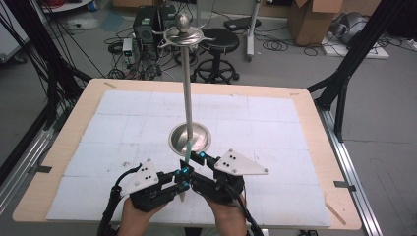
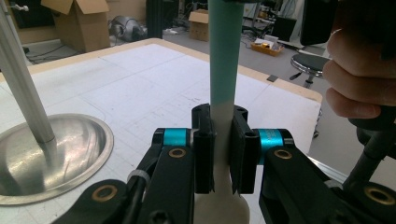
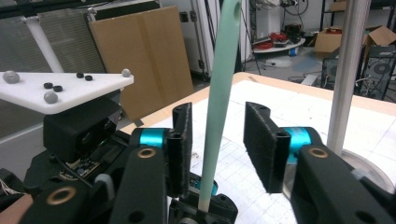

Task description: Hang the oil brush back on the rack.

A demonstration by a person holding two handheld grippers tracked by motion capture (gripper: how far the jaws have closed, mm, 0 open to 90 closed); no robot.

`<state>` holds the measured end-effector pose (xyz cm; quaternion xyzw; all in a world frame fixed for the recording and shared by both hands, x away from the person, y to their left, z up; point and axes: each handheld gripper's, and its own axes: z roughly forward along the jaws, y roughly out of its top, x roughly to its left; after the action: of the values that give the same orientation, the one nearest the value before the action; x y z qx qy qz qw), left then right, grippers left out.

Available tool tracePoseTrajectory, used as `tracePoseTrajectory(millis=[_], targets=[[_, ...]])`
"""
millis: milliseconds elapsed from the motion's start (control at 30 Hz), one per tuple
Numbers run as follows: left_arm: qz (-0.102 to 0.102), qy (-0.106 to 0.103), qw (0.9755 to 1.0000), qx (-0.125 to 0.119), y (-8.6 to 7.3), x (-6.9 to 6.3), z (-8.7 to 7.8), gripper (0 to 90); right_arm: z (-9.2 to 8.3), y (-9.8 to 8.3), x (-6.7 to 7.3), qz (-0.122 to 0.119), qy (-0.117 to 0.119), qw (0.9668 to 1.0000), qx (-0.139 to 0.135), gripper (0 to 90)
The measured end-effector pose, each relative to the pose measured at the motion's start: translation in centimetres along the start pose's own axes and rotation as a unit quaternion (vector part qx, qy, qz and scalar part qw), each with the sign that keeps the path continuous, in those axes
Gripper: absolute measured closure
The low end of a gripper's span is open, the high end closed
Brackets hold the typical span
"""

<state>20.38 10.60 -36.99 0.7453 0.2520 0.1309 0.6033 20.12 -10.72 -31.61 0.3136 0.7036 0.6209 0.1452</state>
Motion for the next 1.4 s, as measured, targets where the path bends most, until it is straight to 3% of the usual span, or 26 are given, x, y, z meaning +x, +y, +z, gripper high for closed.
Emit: tracePoseTrajectory(millis=[267,567,800,867,967,1100,1167,1267,1400], targets=[[0.005,0.017,0.9998,-0.005,0.1,-0.1,0.0,81.2,0.1,0.0,0.2,-0.005,-0.001,1.0,0.0,78.5],[0.002,0.014,0.9997,-0.019,0.2,0.0,-0.3,77.5,0.1,0.2,0.6,-0.02,0.016,0.9997,-0.007,82.4],[-0.016,-0.045,0.9983,-0.032,-0.8,1.4,-2.0,49.4,0.1,0.7,-0.5,-0.02,0.052,0.9984,0.001,82.6],[-0.031,-0.063,0.9968,-0.039,-1.2,2.4,-2.7,47.3,0.1,0.9,-1.0,-0.023,0.06,0.9979,0.003,82.6],[-0.035,-0.068,0.9961,-0.044,-1.8,3.8,-3.9,45.4,0.4,1.4,-1.9,-0.025,0.088,0.9958,0.01,82.6],[-0.045,-0.06,0.9949,-0.067,-2.4,5.7,-5.4,36.1,1.1,2.2,-2.8,-0.034,0.116,0.9924,0.02,82.6],[-0.042,-0.048,0.9949,-0.078,-2.5,6.3,-6.1,33.1,1.6,2.8,-3.5,-0.035,0.15,0.9879,0.021,82.5],[-0.03,-0.025,0.9963,-0.077,-2.6,7.0,-7.0,28.6,2.1,3.8,-4.2,-0.048,0.176,0.9831,0.018,82.5],[-0.023,-0.008,0.9972,-0.07,-3.0,7.8,-8.0,25.2,2.7,5.7,-5.0,-0.05,0.185,0.9814,0.01,82.6]])
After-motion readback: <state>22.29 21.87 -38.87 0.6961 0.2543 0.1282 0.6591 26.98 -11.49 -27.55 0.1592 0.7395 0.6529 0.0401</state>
